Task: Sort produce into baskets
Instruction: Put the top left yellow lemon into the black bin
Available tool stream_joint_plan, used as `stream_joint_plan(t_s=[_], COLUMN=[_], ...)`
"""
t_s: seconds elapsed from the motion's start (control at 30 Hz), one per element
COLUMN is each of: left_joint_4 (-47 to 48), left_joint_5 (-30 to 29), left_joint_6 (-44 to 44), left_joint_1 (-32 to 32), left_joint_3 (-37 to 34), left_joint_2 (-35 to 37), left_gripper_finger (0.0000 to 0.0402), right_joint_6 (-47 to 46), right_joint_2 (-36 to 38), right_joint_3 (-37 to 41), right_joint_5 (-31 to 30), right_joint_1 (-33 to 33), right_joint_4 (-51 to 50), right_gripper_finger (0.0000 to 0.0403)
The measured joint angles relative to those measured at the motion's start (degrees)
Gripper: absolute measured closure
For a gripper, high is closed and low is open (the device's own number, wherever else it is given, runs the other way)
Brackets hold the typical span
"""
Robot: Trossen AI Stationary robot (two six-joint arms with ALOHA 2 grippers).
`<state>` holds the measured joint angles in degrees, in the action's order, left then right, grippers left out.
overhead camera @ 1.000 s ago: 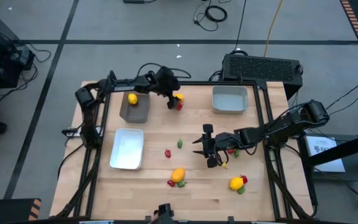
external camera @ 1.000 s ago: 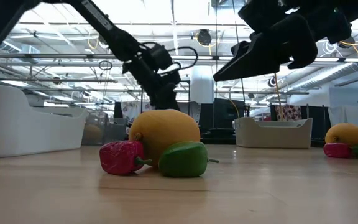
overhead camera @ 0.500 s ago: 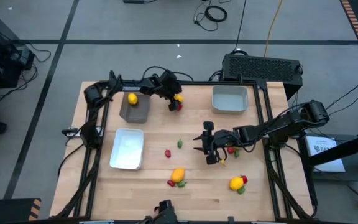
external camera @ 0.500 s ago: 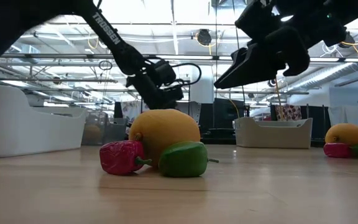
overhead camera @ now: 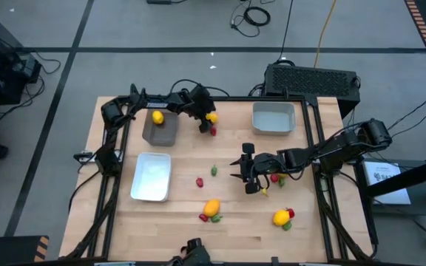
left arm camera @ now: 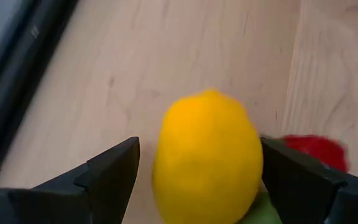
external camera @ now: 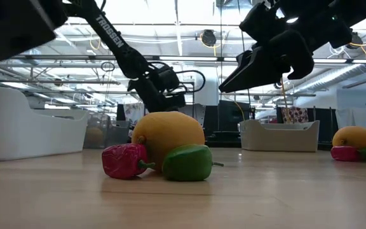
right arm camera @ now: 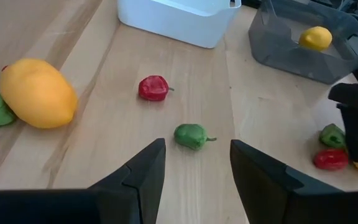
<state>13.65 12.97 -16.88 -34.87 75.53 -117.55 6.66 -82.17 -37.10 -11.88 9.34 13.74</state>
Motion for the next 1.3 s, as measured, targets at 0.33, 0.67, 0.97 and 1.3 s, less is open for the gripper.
stream_joint_plan(t_s=[0.33,0.67,0.97,1.3], left_joint_4=[0.2,0.2,6.3,31.3], left_joint_5=[-0.2,-0.3,0.5,-3.5], left_joint_6=[0.0,0.0,1.4,2.0], left_joint_1=[0.0,0.0,0.0,0.1], left_joint_3=[0.0,0.0,0.6,0.9], left_joint_2=[-0.2,-0.2,5.2,23.6], left_gripper_finger=[0.008,0.0155,0.0171,0.0169], right_joint_6=[0.0,0.0,0.0,0.0], right_joint_2=[0.0,0.0,0.0,0.0], right_joint_3=[0.0,0.0,0.0,0.0], right_joint_5=[0.0,0.0,0.0,0.0], right_joint_1=[0.0,0.0,0.0,0.0], right_joint_4=[0.0,0.0,0.1,0.2], right_gripper_finger=[0.0232,0.0232,0.0232,0.0232])
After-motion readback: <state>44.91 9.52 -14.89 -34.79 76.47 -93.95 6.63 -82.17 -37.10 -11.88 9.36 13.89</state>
